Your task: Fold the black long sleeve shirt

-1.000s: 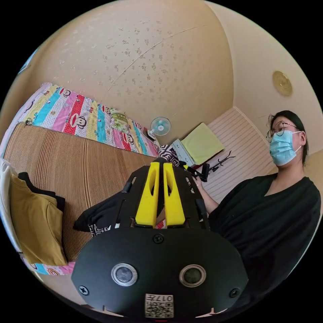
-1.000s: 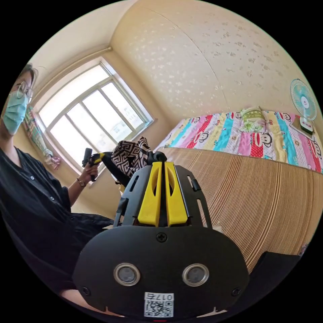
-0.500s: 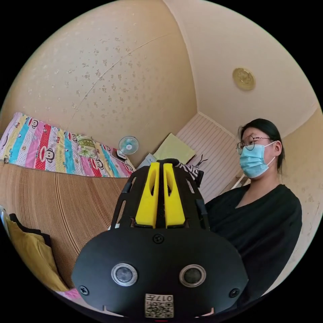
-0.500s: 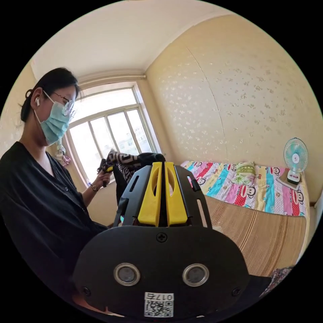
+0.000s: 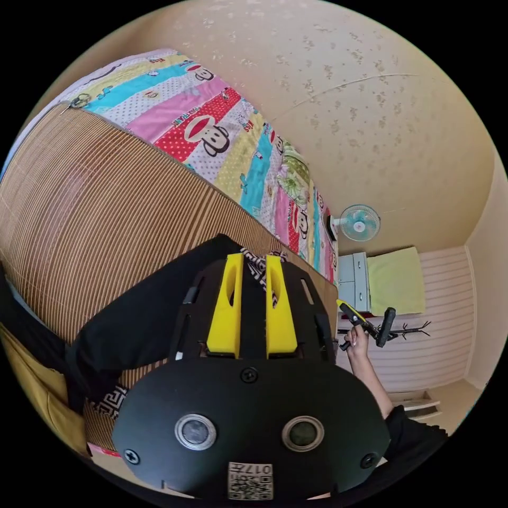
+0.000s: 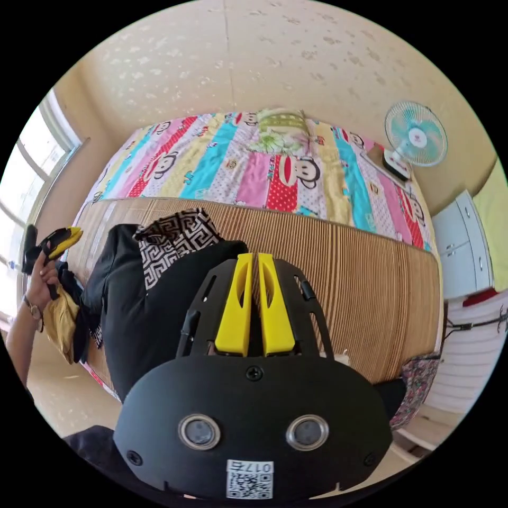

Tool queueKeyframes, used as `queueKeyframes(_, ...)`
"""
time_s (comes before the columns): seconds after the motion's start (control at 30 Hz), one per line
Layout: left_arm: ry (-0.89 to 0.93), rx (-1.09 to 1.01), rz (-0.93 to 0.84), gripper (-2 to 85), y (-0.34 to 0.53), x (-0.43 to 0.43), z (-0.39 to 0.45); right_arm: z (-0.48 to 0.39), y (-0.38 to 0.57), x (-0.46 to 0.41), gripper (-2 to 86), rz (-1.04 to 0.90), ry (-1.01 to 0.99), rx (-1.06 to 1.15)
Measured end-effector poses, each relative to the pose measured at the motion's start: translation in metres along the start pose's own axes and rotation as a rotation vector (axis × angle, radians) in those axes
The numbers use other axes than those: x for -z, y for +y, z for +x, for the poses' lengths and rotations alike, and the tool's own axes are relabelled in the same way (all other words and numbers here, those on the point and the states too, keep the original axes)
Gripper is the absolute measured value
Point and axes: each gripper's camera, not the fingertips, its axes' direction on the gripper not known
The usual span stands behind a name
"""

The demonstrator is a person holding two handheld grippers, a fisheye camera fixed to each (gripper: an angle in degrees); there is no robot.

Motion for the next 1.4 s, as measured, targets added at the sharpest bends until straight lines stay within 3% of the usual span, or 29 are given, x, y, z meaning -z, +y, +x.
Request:
queueKeyframes(0.1, -0.089, -0.077, -0.049, 7.9, 0.064, -0.016, -0.031, 0.002, 0.059, -0.036, 5.1, -0.005, -0.136, -0.006)
queueKeyframes(0.37, -0.076, -0.051, -0.146, 9.1, 0.204, -0.006, -0.093, 0.056, 0.247, -0.070, 9.5, -0.219, 0.206, -0.171)
queueKeyframes(0.5, -0.079, -0.039, -0.203, 9.7, 0.230, -0.011, -0.104, 0.084, 0.261, -0.107, 9.8, -0.408, 0.107, -0.177)
queueKeyframes(0.63, -0.052, 0.037, -0.197, 9.1, 0.239, -0.009, -0.121, 0.104, 0.222, -0.112, 3.3, -0.557, -0.043, -0.028)
queueKeyframes(0.7, -0.044, 0.039, -0.192, 8.7, 0.238, -0.002, -0.126, 0.130, 0.191, -0.091, 2.7, -0.506, -0.237, -0.033)
queueKeyframes(0.77, -0.051, 0.026, -0.186, 8.8, 0.237, 0.004, -0.127, 0.210, 0.155, -0.045, 2.8, -0.250, -0.405, -0.237)
queueKeyframes(0.8, -0.049, 0.017, -0.184, 8.8, 0.237, 0.008, -0.128, 0.236, 0.153, -0.031, 2.8, -0.155, -0.395, -0.321)
queueKeyframes(0.87, -0.048, 0.019, -0.178, 8.9, 0.237, 0.013, -0.131, 0.319, 0.168, 0.017, 3.9, 0.166, -0.179, -0.619)
queueKeyframes(0.93, -0.040, 0.028, -0.161, 9.0, 0.238, 0.019, -0.134, 0.340, 0.179, 0.024, 5.4, 0.146, -0.034, -0.744)
queueKeyframes(1.03, -0.048, 0.007, -0.140, 9.3, 0.240, 0.026, -0.134, 0.296, 0.180, 0.000, 7.7, 0.023, -0.054, -0.571)
queueKeyframes(1.23, -0.106, -0.054, -0.227, 9.7, 0.246, 0.014, -0.132, 0.145, 0.208, -0.110, 10.0, -0.287, -0.471, -0.179)
queueKeyframes(1.4, -0.166, -0.077, -0.355, 0.4, 0.246, 0.008, -0.140, 0.099, 0.234, -0.131, 7.0, -0.284, -0.392, -0.117)
